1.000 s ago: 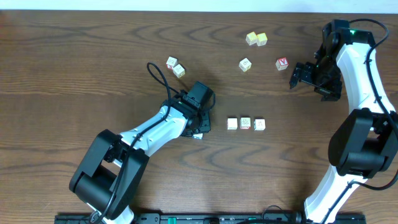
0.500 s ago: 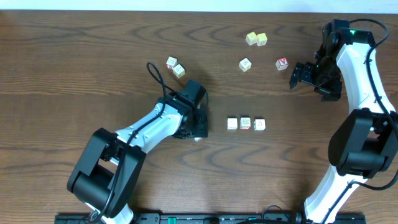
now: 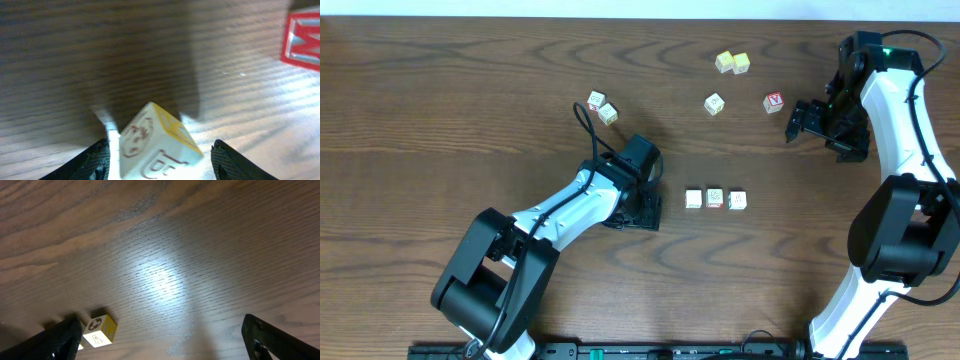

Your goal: Lift 4 blocks

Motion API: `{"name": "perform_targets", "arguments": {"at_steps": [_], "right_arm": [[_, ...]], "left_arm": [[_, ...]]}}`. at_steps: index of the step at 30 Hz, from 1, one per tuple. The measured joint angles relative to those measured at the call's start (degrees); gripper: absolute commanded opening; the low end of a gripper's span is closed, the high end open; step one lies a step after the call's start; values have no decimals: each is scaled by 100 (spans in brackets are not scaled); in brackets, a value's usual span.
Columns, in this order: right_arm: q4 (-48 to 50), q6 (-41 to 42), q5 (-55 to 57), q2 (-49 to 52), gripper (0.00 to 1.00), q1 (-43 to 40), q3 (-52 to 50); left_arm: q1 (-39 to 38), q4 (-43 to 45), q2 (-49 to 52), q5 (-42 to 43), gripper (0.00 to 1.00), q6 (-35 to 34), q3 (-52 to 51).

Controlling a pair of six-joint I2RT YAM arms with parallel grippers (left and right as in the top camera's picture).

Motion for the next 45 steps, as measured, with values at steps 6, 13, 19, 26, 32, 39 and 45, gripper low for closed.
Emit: {"name": "perform_targets", "arguments": {"at_steps": [6, 13, 19, 26, 32, 39, 45], "right_arm": [[-2, 0, 0, 0, 99, 0, 0], [-2, 0, 0, 0, 99, 0, 0], [-2, 0, 0, 0, 99, 0, 0], [-2, 0, 0, 0, 99, 0, 0], [-2, 0, 0, 0, 99, 0, 0], [-2, 0, 0, 0, 99, 2, 0], [-2, 0, 0, 0, 99, 2, 0]], "left_arm": [[0, 44, 0, -400, 64, -400, 0], [0, 254, 0, -533, 56, -828, 0], [0, 428, 0, -551, 56, -1161, 0], [0, 221, 0, -546, 56, -802, 7], [2, -393, 0, -518, 56, -1051, 22], [2, -516, 0, -269, 57, -2033, 22], [2, -422, 0, -225, 56, -2369, 22]]}}
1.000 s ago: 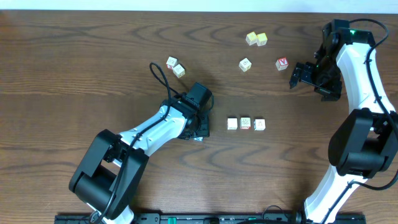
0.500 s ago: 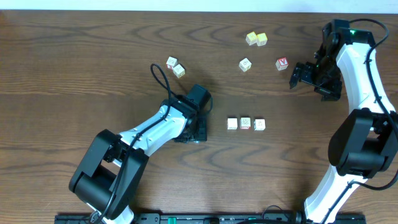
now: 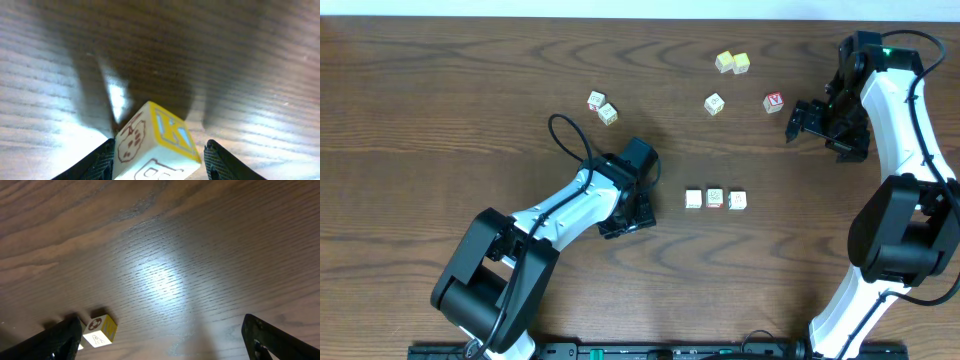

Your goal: Lift 4 blocks

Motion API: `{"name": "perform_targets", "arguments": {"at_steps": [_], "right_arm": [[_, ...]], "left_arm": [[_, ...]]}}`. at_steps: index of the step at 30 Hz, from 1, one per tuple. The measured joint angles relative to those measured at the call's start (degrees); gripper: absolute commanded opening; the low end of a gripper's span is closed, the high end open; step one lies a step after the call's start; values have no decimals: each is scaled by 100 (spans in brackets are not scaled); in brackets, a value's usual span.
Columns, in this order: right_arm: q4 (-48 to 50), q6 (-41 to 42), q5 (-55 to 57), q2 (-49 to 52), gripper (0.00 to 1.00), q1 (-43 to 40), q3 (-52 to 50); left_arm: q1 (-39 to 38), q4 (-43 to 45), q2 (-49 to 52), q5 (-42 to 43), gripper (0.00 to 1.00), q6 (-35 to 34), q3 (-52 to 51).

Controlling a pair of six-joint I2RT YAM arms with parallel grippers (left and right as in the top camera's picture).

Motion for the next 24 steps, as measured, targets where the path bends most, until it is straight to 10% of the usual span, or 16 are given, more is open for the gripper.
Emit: {"name": "perform_targets", "arguments": {"at_steps": [24], "right_arm": [[9, 0, 0, 0, 99, 0, 0]], "left_arm": [[0, 109, 0, -946, 36, -1316, 0]]}}
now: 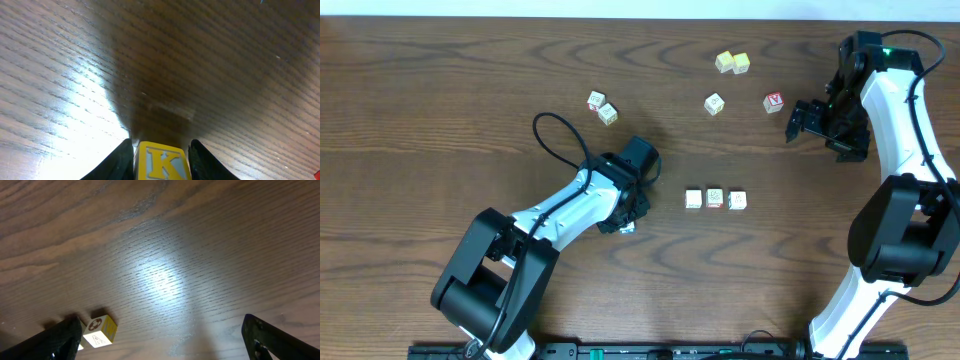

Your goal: Lift 4 blocks

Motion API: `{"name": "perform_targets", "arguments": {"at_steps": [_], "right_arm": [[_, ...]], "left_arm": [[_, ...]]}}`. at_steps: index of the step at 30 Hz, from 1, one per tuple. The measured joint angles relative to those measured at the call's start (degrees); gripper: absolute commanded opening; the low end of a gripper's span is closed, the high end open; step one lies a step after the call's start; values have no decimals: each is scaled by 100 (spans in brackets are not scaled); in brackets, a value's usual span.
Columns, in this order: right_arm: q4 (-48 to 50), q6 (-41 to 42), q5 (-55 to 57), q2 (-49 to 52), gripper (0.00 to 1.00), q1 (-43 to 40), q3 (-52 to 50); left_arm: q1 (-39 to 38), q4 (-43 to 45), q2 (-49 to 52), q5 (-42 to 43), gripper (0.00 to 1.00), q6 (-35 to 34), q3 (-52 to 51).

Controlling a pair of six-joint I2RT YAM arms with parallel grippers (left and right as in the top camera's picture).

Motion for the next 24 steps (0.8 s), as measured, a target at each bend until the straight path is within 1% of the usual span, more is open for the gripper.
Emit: {"name": "perform_targets", "arguments": {"at_steps": [3, 6, 8, 11, 18, 24], "right_arm": [[0, 0, 0, 0, 99, 0, 0], [0, 0, 0, 0, 99, 0, 0], [0, 0, 0, 0, 99, 0, 0], [0, 0, 0, 0, 99, 0, 0], [0, 0, 0, 0, 99, 0, 0], [0, 0, 0, 0, 99, 0, 0]], "left_arm": [[0, 20, 0, 0, 36, 96, 0], [0, 144, 0, 0, 36, 372, 0], [0, 293, 0, -2, 36, 734, 0], [0, 435, 0, -2, 36, 1469, 4], [0, 435, 0, 223, 36, 3132, 85], [0, 673, 0, 372, 37, 4076, 247]]}}
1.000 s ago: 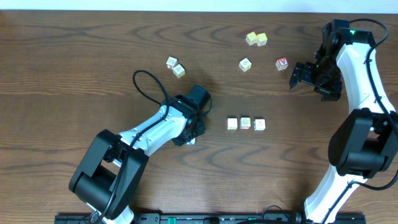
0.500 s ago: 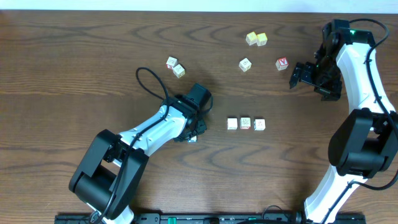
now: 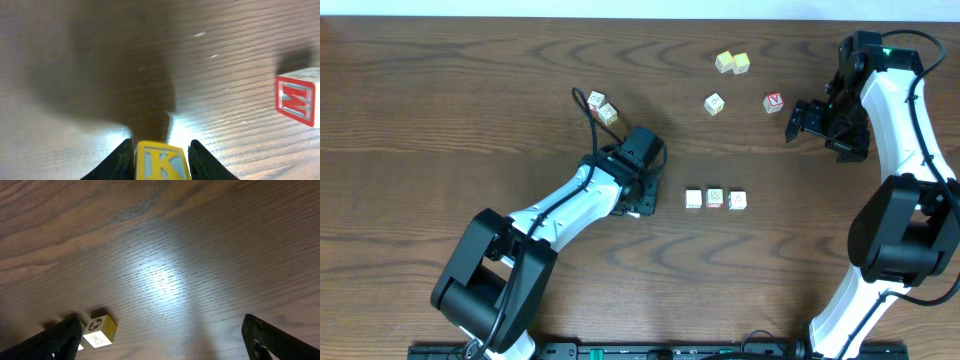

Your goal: Lift 4 blocks

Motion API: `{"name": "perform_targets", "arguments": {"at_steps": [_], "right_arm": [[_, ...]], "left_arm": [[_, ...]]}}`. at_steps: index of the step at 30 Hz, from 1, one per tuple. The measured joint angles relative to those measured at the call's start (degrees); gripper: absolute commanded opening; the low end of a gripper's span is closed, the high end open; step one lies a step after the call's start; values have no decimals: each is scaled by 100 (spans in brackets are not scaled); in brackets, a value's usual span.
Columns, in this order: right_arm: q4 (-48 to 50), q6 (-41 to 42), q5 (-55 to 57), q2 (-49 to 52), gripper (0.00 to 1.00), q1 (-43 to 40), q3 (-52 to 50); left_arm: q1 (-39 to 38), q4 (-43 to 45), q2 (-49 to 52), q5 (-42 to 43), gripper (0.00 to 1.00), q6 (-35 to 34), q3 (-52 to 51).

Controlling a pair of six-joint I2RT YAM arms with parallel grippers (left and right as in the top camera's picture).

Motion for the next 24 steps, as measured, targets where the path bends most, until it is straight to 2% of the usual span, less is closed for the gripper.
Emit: {"name": "perform_targets", "arguments": {"at_steps": [6, 10, 13, 18, 23, 24], "right_arm": [[0, 0, 0, 0, 99, 0, 0], [0, 0, 0, 0, 99, 0, 0], [0, 0, 0, 0, 99, 0, 0], [2, 0, 0, 0, 99, 0, 0], [50, 0, 0, 0, 99, 0, 0], [66, 0, 0, 0, 99, 0, 0]], "left_arm": [[0, 260, 0, 48, 56, 1003, 2], [0, 282, 0, 63, 57, 1344, 22], [0, 133, -4, 61, 57, 1320, 166], [13, 31, -343, 61, 56, 396, 374], [26, -645, -710, -24, 55, -1681, 483], [20, -861, -697, -114, 58, -2162, 487]]}}
